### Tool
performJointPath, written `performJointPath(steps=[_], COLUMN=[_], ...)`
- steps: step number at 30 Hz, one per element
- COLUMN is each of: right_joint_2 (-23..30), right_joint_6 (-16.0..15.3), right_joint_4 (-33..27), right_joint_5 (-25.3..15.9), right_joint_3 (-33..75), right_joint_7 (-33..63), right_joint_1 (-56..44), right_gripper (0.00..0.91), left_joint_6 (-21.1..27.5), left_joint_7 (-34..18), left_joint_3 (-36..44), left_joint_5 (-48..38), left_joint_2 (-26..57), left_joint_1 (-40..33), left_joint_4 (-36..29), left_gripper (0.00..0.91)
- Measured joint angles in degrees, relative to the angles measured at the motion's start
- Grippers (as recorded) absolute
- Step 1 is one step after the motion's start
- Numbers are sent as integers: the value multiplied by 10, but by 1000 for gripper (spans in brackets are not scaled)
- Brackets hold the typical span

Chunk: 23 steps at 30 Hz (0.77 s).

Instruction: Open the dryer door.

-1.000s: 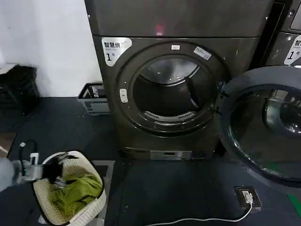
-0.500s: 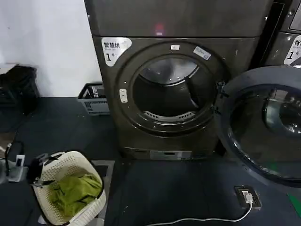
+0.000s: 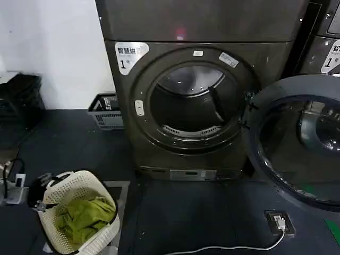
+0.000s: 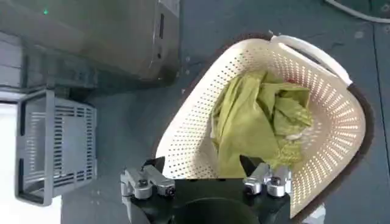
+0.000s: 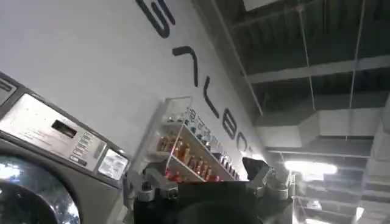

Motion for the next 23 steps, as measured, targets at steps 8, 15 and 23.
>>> performJointPath(steps=[8,15,23], right_joint_2=[0,-1,2], right_joint_6=[0,0,1], right_joint_4=[2,2,1], right_joint_5=[-7,-6,-8], right_joint_3=[7,13,13], right_joint_7=[0,-3,-5], right_joint_1=[0,-3,-4], right_gripper=[907,907,907], left_joint_6=[-5,-10,-15], left_joint_7=[4,17,23], left_joint_3=[-7,-7,-13], left_joint_5=[8,18,31], left_joint_2=[0,1,-3], left_joint_1=[0,1,0], left_joint_4=[-1,1,0], left_gripper=[907,907,907])
